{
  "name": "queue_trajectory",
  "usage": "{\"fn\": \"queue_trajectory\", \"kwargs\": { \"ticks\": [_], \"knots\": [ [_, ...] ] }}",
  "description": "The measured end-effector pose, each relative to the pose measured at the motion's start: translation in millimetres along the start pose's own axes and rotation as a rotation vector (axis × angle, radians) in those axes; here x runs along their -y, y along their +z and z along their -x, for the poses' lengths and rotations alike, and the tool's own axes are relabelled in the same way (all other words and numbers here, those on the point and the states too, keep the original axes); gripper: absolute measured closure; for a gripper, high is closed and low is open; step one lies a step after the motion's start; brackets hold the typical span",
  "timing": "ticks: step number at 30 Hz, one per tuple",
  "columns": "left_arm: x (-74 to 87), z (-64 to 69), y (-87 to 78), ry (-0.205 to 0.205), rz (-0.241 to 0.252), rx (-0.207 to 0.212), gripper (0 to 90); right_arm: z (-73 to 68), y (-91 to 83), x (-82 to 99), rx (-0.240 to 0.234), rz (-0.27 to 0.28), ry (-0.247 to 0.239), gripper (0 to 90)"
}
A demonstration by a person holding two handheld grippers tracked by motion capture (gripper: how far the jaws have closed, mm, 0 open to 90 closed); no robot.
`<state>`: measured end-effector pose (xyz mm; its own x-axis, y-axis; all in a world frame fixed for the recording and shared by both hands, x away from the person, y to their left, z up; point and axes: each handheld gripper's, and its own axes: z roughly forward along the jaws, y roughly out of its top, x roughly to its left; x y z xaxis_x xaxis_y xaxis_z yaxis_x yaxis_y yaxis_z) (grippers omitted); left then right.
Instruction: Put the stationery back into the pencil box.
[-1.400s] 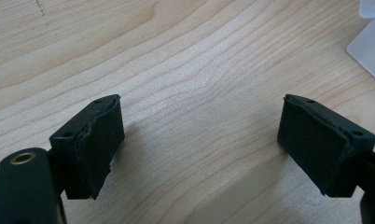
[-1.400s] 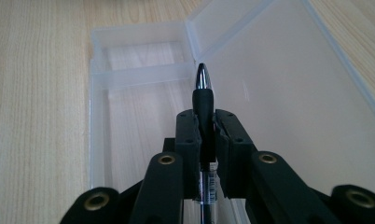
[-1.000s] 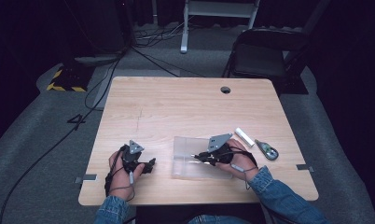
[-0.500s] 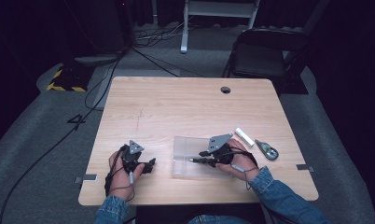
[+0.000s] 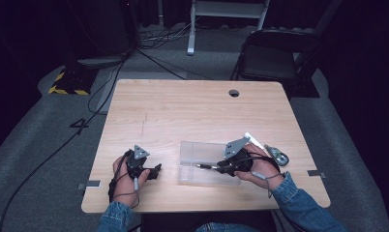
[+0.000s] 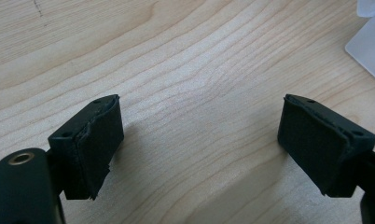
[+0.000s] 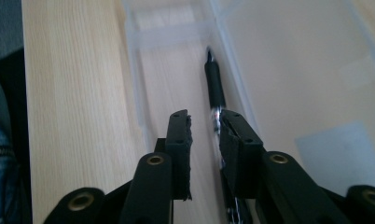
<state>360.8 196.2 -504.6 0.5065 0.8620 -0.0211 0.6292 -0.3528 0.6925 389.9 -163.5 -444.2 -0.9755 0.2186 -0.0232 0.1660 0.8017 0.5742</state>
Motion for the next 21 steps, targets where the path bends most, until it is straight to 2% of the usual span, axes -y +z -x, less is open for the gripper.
{"fn": "queue_trajectory", "kwargs": {
  "ticks": [3, 10, 17, 21],
  "knots": [
    [-0.4, 0.2, 0.8, -0.005, 0.002, 0.004, 14.4, -0.3, 3.7, 5.7, -0.016, -0.066, -0.004, 69.1],
    [-0.8, -0.1, 1.0, -0.004, 0.001, 0.008, 14.3, 0.9, 11.5, 12.0, -0.03, -0.139, 0.0, 72.6],
    [-0.7, -0.1, 1.0, -0.005, 0.001, 0.008, 14.3, 0.6, 14.6, 13.8, -0.03, -0.162, 0.011, 68.8],
    [-0.8, -0.1, 1.0, -0.004, 0.0, 0.008, 14.3, 0.5, 18.5, 14.8, -0.021, -0.169, -0.003, 60.5]
  ]
}}
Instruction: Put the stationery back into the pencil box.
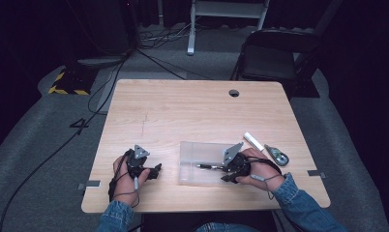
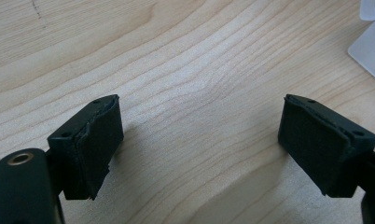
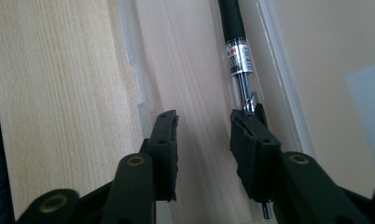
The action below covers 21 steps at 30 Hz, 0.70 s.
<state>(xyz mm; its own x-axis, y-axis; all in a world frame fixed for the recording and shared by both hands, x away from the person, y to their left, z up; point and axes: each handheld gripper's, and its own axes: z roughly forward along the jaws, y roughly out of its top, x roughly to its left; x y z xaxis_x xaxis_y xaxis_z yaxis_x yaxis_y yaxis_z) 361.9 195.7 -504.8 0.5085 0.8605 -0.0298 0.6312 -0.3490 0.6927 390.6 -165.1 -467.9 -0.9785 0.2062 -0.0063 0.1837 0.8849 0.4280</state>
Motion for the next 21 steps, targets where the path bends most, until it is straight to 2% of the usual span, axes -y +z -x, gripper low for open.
{"fn": "queue_trajectory", "kwargs": {
  "ticks": [5, 8, 19, 21],
  "knots": [
    [0.0, 0.0, 0.0, 0.0, 0.0, 0.0, 14.3, -0.1, 1.3, -0.3, 0.001, 0.002, 0.006, 59.7],
    [0.0, 0.0, 0.0, 0.0, 0.0, 0.0, 14.3, 0.2, 2.2, -0.5, 0.013, 0.007, 0.006, 55.1],
    [0.1, 0.1, 0.1, -0.001, 0.002, -0.001, 14.3, -0.4, 1.6, -0.7, 0.013, 0.006, 0.013, 54.7],
    [0.0, 0.0, 0.0, 0.0, 0.0, 0.0, 14.3, -0.1, -2.1, -0.9, 0.004, 0.02, 0.019, 53.6]
  ]
}}
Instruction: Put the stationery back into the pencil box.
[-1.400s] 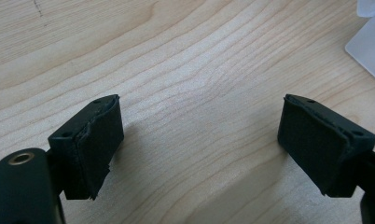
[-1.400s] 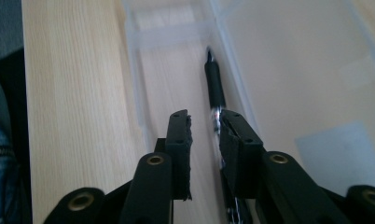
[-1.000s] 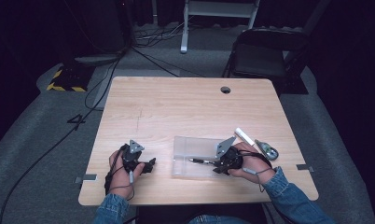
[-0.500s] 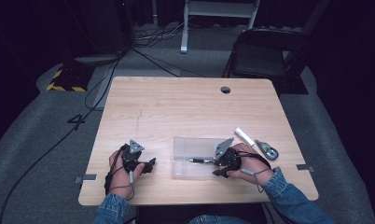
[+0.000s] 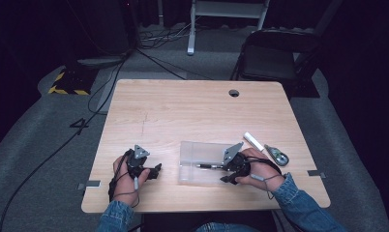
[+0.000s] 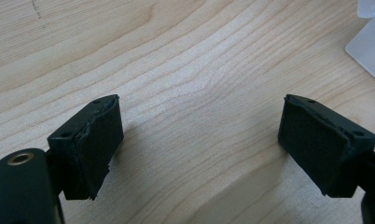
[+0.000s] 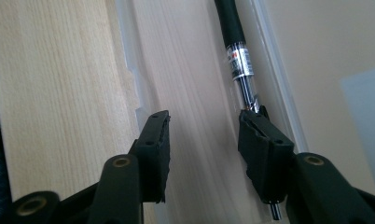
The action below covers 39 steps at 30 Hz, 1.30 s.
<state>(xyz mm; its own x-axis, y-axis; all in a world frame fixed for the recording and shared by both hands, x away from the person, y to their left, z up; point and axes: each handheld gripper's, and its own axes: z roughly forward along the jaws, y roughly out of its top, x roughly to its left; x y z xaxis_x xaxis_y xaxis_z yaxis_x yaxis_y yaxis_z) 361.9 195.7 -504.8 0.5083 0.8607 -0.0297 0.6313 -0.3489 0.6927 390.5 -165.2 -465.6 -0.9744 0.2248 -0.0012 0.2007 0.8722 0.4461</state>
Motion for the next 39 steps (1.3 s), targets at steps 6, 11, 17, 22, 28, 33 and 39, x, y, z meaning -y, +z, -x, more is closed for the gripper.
{"fn": "queue_trajectory", "kwargs": {
  "ticks": [6, 11, 17, 22, 28, 33, 39],
  "knots": [
    [0.0, 0.0, 0.0, 0.0, 0.0, 0.0, 14.3, 4.9, -15.5, 1.1, 0.029, 0.063, 0.032, 53.8],
    [0.1, 0.1, 0.1, 0.0, 0.002, -0.001, 14.3, 12.1, -36.6, 7.5, 0.071, 0.106, 0.084, 53.5],
    [0.1, 0.1, 0.1, 0.0, 0.002, -0.001, 14.3, 29.7, -64.2, 27.2, 0.142, 0.144, 0.191, 52.6],
    [0.0, 0.0, 0.0, 0.0, 0.0, 0.0, 14.3, 44.0, -76.3, 43.5, 0.191, 0.174, 0.283, 50.9],
    [0.1, 0.1, 0.1, 0.0, 0.002, -0.001, 14.3, 58.5, -83.0, 60.9, 0.25, 0.157, 0.362, 49.2],
    [0.0, 0.0, 0.0, 0.0, 0.0, 0.0, 14.3, 67.7, -86.7, 74.2, 0.289, 0.133, 0.421, 46.8],
    [0.1, 0.1, 0.2, -0.001, 0.002, -0.001, 14.3, 76.5, -88.1, 89.9, 0.31, 0.089, 0.525, 43.7]
  ]
}}
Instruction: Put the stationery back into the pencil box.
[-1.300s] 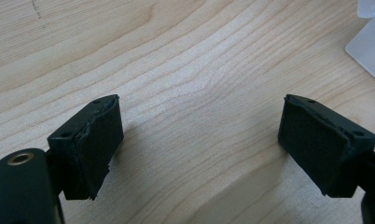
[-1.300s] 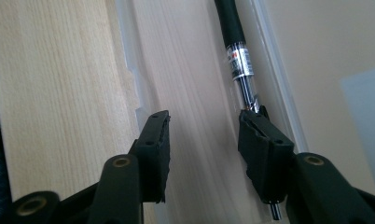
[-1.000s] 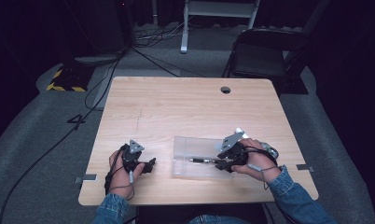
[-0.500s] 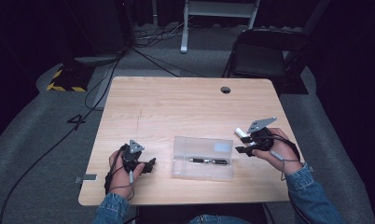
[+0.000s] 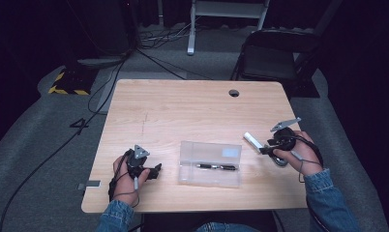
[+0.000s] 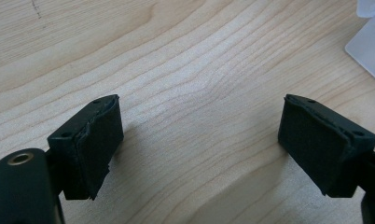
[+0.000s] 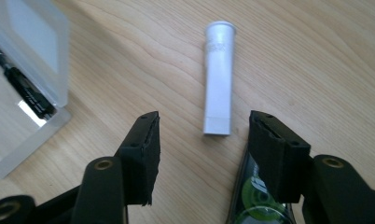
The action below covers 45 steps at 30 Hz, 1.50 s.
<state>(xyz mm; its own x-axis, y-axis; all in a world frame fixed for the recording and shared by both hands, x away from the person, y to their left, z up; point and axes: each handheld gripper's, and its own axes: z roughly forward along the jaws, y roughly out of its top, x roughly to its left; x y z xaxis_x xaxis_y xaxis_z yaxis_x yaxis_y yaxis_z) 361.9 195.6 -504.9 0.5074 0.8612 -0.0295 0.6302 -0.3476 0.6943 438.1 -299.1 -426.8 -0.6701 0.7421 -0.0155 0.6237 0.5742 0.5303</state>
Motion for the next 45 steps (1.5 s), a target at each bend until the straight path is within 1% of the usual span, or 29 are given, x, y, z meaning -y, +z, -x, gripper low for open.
{"fn": "queue_trajectory", "kwargs": {
  "ticks": [4, 16, 21, 23, 27, 34, 39, 42, 43, 44, 45],
  "knots": [
    [-0.1, -0.1, -0.1, 0.0, -0.002, 0.001, 14.3, 6.0, 2.5, 3.5, 0.02, -0.022, 0.027, 42.2],
    [0.0, 0.0, 0.0, 0.0, 0.0, 0.0, 14.3, 19.2, 13.7, 13.1, 0.066, -0.073, 0.071, 33.9],
    [-0.1, -0.1, -0.1, 0.0, -0.002, 0.001, 14.3, 23.5, 17.8, 16.3, 0.071, -0.091, 0.083, 33.3],
    [0.0, 0.0, 0.0, 0.0, 0.0, 0.0, 14.3, 25.2, 19.0, 17.4, 0.082, -0.096, 0.087, 33.3],
    [0.0, 0.0, 0.0, 0.0, -0.001, 0.0, 14.3, 29.2, 21.9, 20.4, 0.089, -0.112, 0.101, 33.4],
    [-0.1, -0.1, -0.2, 0.001, -0.002, 0.001, 14.3, 33.8, 27.7, 24.8, 0.084, -0.136, 0.122, 33.3],
    [0.0, 0.0, 0.0, 0.0, 0.0, 0.0, 14.3, 36.7, 30.9, 27.9, 0.076, -0.151, 0.139, 36.9],
    [-0.1, -0.1, -0.2, 0.0, -0.002, 0.001, 14.3, 37.2, 31.9, 28.8, 0.062, -0.17, 0.148, 43.2],
    [0.0, 0.0, 0.0, 0.0, 0.0, 0.0, 14.3, 37.4, 31.4, 28.8, 0.061, -0.168, 0.149, 48.5],
    [-0.1, -0.1, -0.2, 0.001, -0.002, 0.001, 14.3, 37.6, 30.8, 28.5, 0.059, -0.174, 0.146, 50.8],
    [-0.1, -0.1, -0.2, 0.001, -0.002, 0.001, 14.3, 37.6, 30.8, 28.5, 0.059, -0.174, 0.146, 50.8]
  ]
}}
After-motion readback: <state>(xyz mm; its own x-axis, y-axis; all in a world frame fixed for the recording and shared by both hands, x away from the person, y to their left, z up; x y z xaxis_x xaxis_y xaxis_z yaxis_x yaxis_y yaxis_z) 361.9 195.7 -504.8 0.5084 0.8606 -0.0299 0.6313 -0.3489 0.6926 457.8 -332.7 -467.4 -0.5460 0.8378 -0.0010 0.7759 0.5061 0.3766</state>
